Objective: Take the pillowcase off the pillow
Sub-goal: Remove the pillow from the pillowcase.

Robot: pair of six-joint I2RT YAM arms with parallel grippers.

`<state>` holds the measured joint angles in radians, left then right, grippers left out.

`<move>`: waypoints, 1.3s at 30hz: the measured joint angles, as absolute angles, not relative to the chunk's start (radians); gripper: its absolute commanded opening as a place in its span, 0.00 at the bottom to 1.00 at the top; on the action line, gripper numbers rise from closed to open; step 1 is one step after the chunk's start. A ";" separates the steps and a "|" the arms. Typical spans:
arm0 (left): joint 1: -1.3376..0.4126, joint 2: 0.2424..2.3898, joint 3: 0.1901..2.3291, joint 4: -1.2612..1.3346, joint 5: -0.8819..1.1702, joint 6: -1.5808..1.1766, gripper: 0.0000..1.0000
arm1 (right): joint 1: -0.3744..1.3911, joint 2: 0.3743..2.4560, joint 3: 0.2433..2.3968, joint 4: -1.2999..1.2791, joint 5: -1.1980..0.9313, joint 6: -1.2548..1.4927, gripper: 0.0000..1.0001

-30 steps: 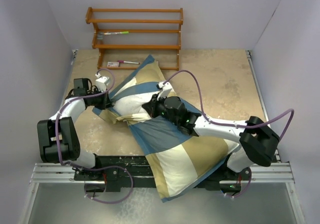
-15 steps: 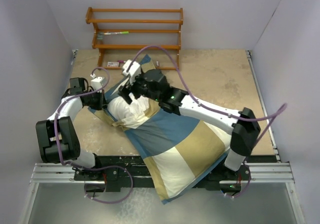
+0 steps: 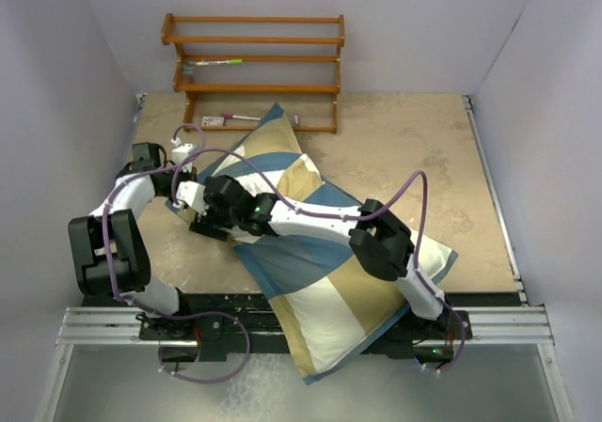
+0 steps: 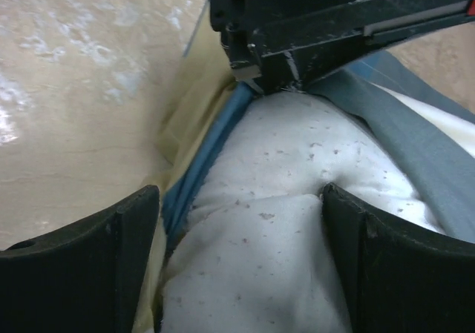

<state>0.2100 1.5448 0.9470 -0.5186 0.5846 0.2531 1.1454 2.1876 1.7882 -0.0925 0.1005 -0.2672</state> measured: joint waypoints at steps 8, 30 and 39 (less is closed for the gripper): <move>0.216 1.571 0.978 -0.545 0.614 0.263 0.00 | 1.145 2.183 1.829 -0.105 0.195 -0.361 0.90; 0.249 1.584 0.995 -0.610 0.629 0.310 0.00 | 1.108 2.349 1.964 -0.159 0.240 -0.381 0.00; 0.259 1.584 1.016 -0.630 0.672 0.316 0.00 | 1.057 2.080 1.619 0.075 0.149 -0.191 0.00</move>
<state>0.2592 1.5837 1.0164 -0.6296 0.6720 0.3161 1.0569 2.0804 1.6192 0.0750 0.1490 -0.1913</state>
